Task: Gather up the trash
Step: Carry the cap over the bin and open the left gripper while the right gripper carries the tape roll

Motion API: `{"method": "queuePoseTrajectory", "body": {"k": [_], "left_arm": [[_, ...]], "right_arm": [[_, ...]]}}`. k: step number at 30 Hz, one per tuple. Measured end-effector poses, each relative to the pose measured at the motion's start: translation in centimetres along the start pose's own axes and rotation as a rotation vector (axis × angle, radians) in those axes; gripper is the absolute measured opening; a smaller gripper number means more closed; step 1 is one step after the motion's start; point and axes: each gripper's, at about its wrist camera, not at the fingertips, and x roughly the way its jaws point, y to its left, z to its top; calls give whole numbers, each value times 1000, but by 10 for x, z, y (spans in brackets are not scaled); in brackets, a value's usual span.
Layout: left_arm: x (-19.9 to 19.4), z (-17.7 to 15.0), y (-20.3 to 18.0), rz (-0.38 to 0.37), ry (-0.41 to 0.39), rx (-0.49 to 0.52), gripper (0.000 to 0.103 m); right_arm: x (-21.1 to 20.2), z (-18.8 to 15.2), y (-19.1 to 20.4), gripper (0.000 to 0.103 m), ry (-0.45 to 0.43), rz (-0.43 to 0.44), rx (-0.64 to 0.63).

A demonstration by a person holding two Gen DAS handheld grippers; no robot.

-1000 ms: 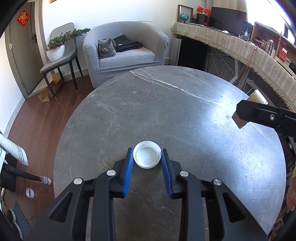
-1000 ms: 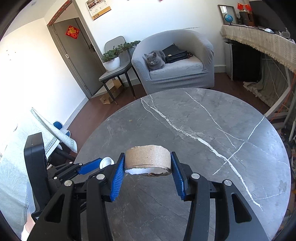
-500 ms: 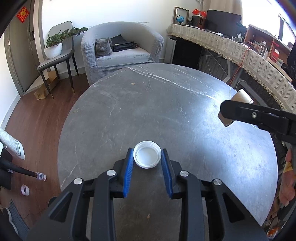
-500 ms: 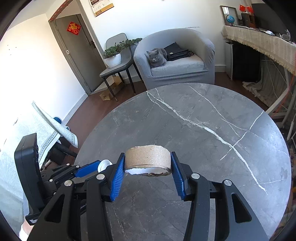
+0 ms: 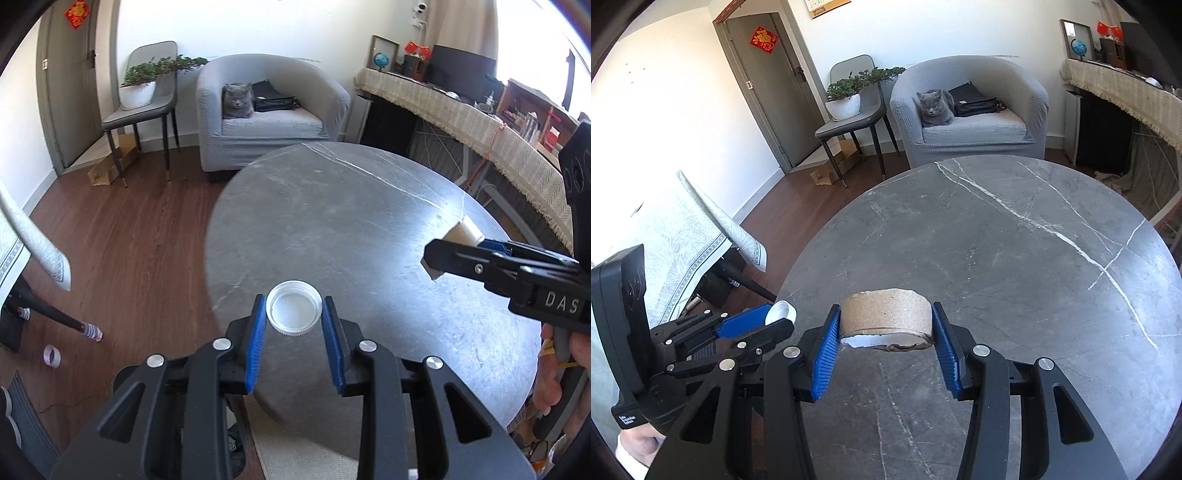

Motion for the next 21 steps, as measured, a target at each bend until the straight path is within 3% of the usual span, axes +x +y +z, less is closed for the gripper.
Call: {"method": "queuePoseTrajectory", "body": {"k": [10,21], "left_arm": [[-25,-17,54,86,13,-40,32],[-15,-51,101,107,122,-106,32]], "right_arm": [[6,4,37,48,-12,31,-56],[25,11,83,48,-1,79,-104]]}}
